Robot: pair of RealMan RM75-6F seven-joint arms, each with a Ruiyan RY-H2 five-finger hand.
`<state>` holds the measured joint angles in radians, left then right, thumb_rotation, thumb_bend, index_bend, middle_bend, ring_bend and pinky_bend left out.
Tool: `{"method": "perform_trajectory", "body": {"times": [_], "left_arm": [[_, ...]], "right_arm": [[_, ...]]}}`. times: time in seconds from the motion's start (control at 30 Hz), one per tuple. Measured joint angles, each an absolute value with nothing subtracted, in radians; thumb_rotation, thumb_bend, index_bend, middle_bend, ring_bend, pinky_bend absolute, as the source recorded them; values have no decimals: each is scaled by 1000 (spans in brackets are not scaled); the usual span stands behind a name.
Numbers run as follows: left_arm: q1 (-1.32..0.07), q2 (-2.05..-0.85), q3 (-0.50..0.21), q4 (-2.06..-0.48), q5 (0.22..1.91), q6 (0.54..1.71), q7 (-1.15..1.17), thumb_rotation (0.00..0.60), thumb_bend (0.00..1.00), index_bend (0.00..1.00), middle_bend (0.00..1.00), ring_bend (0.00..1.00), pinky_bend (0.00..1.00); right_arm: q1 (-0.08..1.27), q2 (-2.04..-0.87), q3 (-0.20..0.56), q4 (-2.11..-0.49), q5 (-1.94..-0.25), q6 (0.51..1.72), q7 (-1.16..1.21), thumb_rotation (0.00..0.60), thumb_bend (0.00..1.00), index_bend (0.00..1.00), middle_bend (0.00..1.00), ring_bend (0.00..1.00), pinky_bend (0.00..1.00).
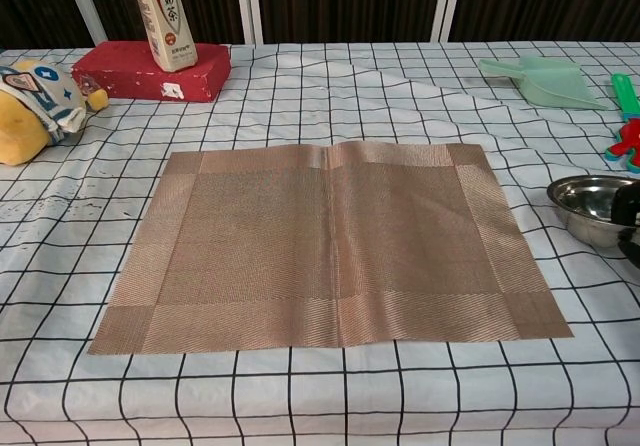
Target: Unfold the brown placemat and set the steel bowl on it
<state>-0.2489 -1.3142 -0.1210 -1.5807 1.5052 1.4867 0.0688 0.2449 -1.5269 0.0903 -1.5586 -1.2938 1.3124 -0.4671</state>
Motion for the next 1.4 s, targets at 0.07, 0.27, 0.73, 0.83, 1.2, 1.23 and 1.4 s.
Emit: {"method": "perform_trajectory", "body": {"times": [0.07, 0.27, 0.73, 0.83, 1.2, 1.23, 1.4], "left_arm": [[-249, -1314, -122, -1581, 1505, 1487, 68, 600, 24, 61, 22, 3, 11], [-250, -1313, -124, -1581, 1503, 1486, 64, 600, 23, 61, 23, 2, 11], [-250, -1311, -129, -1578, 1499, 1489, 57, 600, 24, 61, 22, 3, 11], [-251, -1310, -131, -1578, 1498, 1489, 54, 600, 23, 61, 23, 3, 11], [-254, -1305, -144, -1575, 1481, 1483, 40, 600, 24, 61, 23, 3, 11], [-255, -1305, -146, -1574, 1477, 1482, 39, 600, 23, 61, 22, 3, 11], [-259, -1305, -154, -1569, 1465, 1475, 35, 600, 23, 61, 22, 2, 11]], "right_arm": [[249, -1526, 88, -1565, -1323, 1320, -453, 600, 602, 709, 469, 319, 367], [267, -1525, 83, -1601, -1422, 1350, -426, 600, 608, 730, 485, 321, 368], [381, -1615, 138, -1695, -1464, 1285, -542, 600, 608, 732, 487, 323, 368], [402, -1659, 155, -1695, -1426, 1256, -560, 600, 608, 732, 486, 322, 368], [478, -1854, 195, -1597, -1318, 1188, -608, 600, 586, 732, 477, 322, 368], [482, -1868, 195, -1584, -1315, 1187, -609, 600, 563, 732, 473, 322, 368], [501, -1934, 195, -1525, -1306, 1187, -612, 600, 265, 615, 353, 285, 359]]}}
